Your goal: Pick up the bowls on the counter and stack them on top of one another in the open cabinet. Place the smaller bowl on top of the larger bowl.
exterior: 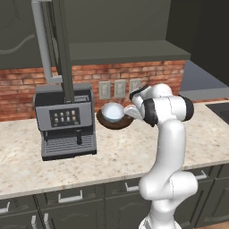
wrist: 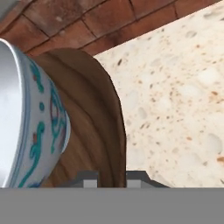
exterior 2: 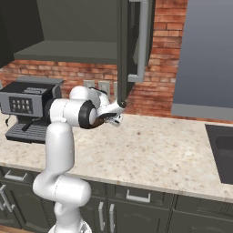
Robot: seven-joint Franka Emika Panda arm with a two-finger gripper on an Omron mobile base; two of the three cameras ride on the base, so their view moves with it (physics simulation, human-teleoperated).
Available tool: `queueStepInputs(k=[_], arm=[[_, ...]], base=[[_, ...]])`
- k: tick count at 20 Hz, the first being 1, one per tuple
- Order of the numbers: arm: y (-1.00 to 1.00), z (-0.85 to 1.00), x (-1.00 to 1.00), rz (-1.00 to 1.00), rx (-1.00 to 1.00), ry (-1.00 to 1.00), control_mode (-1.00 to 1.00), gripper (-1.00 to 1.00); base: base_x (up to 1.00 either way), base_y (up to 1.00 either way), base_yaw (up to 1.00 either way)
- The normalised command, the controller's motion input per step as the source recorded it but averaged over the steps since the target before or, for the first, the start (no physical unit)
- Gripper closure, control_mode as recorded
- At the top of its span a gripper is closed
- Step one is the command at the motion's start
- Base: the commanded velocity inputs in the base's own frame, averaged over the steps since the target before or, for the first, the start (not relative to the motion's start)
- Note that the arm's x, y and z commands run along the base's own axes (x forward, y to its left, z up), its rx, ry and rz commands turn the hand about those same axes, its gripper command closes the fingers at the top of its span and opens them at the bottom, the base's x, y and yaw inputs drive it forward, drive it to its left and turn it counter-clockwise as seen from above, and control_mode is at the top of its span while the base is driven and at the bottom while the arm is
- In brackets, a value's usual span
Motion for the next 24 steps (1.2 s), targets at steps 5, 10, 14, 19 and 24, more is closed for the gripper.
queueStepInputs(k=[5,10,14,19,24], arm=[[0.00,0.11,0.01,-0.03,0.00,0.00,-1.00,1.00],[-0.03,0.38,0.00,-0.03,0.05,0.00,-1.00,1.00],[-0.09,0.47,0.00,-0.06,0.06,0.00,-1.00,1.00],[-0.23,0.47,-0.23,-0.06,0.07,0.00,-1.00,1.00],[-0.24,0.38,-0.47,-0.04,0.07,0.00,-1.00,1.00]], base=[[0.00,0.00,0.00],[0.00,0.00,0.00],[0.00,0.00,0.00],[0.00,0.00,0.00],[0.00,0.00,0.00]])
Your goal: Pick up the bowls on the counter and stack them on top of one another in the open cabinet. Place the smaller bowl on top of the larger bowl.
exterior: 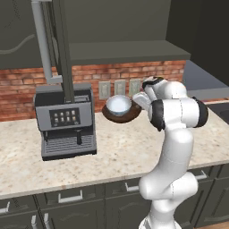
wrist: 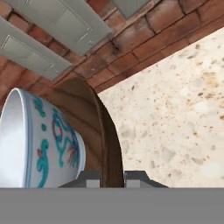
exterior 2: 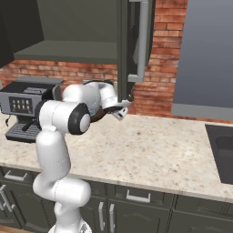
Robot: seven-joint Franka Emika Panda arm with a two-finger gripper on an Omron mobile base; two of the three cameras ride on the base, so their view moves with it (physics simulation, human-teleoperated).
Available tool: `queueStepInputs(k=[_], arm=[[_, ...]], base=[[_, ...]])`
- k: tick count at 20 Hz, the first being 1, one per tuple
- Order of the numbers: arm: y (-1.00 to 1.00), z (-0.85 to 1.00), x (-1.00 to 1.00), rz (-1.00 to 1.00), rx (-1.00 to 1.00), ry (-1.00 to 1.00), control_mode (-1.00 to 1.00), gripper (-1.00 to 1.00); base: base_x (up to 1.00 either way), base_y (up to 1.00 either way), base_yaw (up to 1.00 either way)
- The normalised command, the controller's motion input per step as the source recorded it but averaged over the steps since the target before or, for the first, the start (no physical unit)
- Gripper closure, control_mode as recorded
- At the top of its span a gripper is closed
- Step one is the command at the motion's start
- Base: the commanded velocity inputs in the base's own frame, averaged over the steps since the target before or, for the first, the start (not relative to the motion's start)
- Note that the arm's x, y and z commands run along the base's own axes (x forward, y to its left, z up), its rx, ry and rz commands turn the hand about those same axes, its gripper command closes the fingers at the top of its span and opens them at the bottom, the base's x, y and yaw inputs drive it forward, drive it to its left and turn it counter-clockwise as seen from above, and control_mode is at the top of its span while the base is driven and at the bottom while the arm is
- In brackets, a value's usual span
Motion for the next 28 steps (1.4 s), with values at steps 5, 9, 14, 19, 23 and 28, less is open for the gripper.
queueStepInputs(k=[5,9,14,19,23,28], arm=[[-0.16,0.27,-0.68,-0.03,0.04,0.00,-1.00,1.00],[-0.11,0.62,-0.55,-0.04,0.05,0.00,-1.00,1.00],[-0.07,0.78,-0.45,-0.05,0.04,0.00,-1.00,1.00],[-0.07,0.65,-0.63,-0.03,0.01,0.00,-1.00,1.00],[-0.06,0.63,-0.64,-0.03,0.01,0.00,-1.00,1.00],[0.00,0.55,-0.65,-0.02,0.00,0.00,-1.00,1.00]], base=[[0.00,0.00,0.00],[0.00,0.00,0.00],[0.00,0.00,0.00],[0.00,0.00,0.00],[0.00,0.00,0.00],[0.00,0.00,0.00]])
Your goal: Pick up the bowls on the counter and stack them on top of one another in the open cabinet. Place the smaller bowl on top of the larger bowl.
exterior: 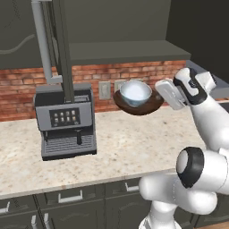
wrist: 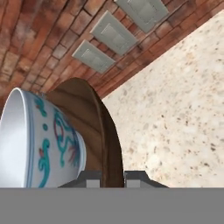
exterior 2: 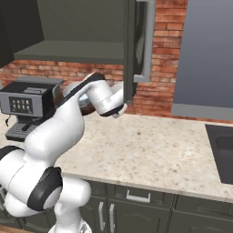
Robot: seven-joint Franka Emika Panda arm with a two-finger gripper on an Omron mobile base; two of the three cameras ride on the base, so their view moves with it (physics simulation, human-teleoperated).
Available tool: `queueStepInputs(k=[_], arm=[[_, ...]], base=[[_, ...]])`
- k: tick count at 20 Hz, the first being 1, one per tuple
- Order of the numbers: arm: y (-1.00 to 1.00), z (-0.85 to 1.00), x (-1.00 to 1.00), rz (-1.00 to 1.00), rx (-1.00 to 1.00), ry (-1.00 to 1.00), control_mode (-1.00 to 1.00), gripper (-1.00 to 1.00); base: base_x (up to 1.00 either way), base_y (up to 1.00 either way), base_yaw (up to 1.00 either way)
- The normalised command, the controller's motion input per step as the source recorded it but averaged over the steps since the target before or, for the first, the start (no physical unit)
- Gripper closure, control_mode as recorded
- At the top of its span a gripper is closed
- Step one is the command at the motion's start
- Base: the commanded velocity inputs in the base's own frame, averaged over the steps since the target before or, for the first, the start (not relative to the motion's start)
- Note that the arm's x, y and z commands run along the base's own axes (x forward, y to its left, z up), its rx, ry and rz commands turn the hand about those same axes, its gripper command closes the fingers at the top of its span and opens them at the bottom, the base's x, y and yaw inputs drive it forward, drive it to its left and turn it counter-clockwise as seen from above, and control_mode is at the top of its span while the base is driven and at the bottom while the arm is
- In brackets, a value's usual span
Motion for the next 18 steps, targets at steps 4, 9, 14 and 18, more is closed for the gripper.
queueStepInputs(k=[4,9,14,18], arm=[[0.03,0.52,-0.63,-0.02,0.00,0.00,-1.00,1.00],[0.02,0.44,-0.63,-0.03,0.00,-0.02,-1.00,1.00],[0.16,0.24,-0.72,-0.05,0.00,-0.12,-1.00,1.00],[0.46,0.28,-0.72,-0.15,0.00,-0.15,-1.00,1.00]], base=[[0.00,0.00,0.00],[0.00,0.00,0.00],[0.00,0.00,0.00],[0.00,0.00,0.00]])
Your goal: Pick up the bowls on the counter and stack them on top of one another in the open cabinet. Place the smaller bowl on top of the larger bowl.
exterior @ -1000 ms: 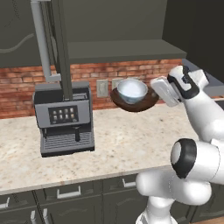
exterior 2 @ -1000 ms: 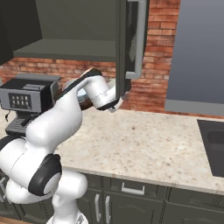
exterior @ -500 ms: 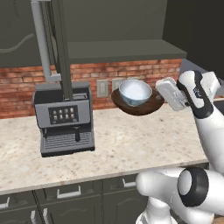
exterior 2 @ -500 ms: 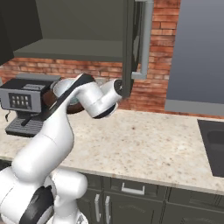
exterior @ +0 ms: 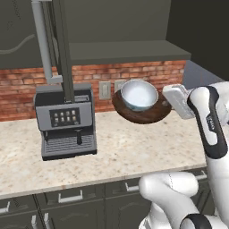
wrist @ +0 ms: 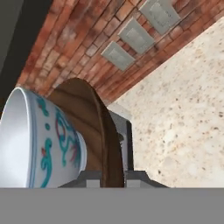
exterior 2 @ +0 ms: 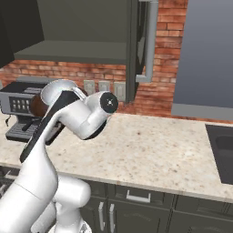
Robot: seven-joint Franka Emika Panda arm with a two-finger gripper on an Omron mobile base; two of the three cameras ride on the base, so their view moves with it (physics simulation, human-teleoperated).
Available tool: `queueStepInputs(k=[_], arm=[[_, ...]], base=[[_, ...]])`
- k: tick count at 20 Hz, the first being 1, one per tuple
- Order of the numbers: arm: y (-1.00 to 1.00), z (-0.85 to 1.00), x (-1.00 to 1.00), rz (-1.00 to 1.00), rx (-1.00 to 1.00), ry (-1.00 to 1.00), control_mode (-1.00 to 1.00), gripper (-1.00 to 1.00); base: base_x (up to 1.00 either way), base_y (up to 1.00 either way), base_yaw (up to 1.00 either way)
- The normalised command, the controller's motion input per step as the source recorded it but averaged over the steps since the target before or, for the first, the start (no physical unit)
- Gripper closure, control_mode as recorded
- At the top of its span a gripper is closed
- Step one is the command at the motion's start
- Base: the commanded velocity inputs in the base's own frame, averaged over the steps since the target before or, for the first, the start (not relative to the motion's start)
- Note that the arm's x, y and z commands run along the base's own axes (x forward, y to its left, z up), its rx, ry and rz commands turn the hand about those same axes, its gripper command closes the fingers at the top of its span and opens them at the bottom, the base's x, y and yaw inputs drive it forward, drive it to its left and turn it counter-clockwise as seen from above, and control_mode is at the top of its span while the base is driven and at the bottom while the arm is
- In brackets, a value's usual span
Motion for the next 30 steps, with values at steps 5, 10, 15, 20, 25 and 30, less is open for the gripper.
queueStepInputs(k=[5,10,15,20,25,30], arm=[[0.39,0.38,-0.65,-0.29,0.04,-0.19,-1.00,1.00],[0.23,0.54,-0.48,-0.35,0.08,-0.16,-1.00,1.00],[0.12,0.56,-0.38,-0.36,0.12,-0.08,-1.00,1.00],[0.23,0.62,-0.09,-0.30,0.08,-0.04,-1.00,1.00],[0.08,0.37,0.03,-0.08,0.05,0.02,-1.00,1.00],[-0.06,0.16,0.07,0.00,0.10,0.11,-1.00,1.00]], base=[[0.00,0.00,0.00],[0.00,0.00,0.00],[0.00,0.00,0.00],[0.00,0.00,0.00],[0.00,0.00,0.00],[0.00,0.00,0.00]])
